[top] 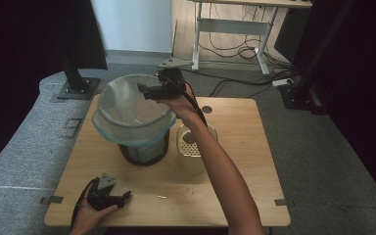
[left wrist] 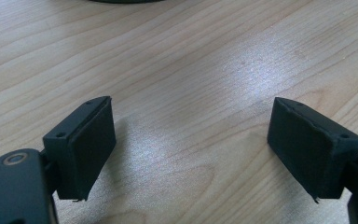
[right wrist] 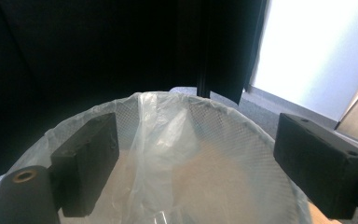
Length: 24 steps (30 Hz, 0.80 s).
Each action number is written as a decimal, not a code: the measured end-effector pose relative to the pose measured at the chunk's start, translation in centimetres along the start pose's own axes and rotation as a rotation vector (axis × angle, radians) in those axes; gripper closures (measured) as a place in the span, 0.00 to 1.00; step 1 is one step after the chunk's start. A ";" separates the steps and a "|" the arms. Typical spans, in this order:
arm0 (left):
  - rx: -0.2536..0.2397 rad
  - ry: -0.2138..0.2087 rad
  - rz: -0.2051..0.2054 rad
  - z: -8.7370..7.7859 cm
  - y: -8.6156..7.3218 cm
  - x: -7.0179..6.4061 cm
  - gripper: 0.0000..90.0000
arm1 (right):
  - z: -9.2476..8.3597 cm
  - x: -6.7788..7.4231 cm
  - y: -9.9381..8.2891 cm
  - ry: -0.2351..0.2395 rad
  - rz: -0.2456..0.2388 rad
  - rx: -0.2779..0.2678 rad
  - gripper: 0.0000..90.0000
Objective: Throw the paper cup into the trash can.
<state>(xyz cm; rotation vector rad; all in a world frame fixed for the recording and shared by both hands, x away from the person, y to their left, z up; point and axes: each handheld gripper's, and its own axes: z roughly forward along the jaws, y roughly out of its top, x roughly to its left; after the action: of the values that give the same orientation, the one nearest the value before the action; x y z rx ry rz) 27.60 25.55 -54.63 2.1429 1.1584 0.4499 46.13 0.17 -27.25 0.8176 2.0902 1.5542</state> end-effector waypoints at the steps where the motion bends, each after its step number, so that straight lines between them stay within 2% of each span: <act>1: 0.000 0.000 0.000 0.0 0.0 0.0 0.16 | -0.3 -0.1 -0.1 0.002 -0.003 -0.004 0.17; 5: -0.001 0.000 0.000 0.0 0.0 0.0 0.16 | -2.0 -0.3 -0.9 0.014 -0.020 -0.038 0.20; 12: 0.000 0.000 0.000 0.0 0.0 0.0 0.16 | -5.3 -0.8 -3.1 0.018 -0.038 -0.063 0.21; 17: -0.003 0.000 -0.003 0.0 0.0 0.0 0.16 | -8.7 -1.6 -5.9 0.004 -0.040 -0.080 0.22; 24: -0.001 0.001 -0.002 0.0 0.0 0.0 0.16 | -14.0 -3.7 -10.7 -0.038 0.000 -0.105 0.23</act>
<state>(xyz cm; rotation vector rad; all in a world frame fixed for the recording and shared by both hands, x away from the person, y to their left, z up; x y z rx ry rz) 27.59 25.54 -54.64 2.1408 1.1598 0.4506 37.82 -14.52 -33.41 0.8029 1.9631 1.6204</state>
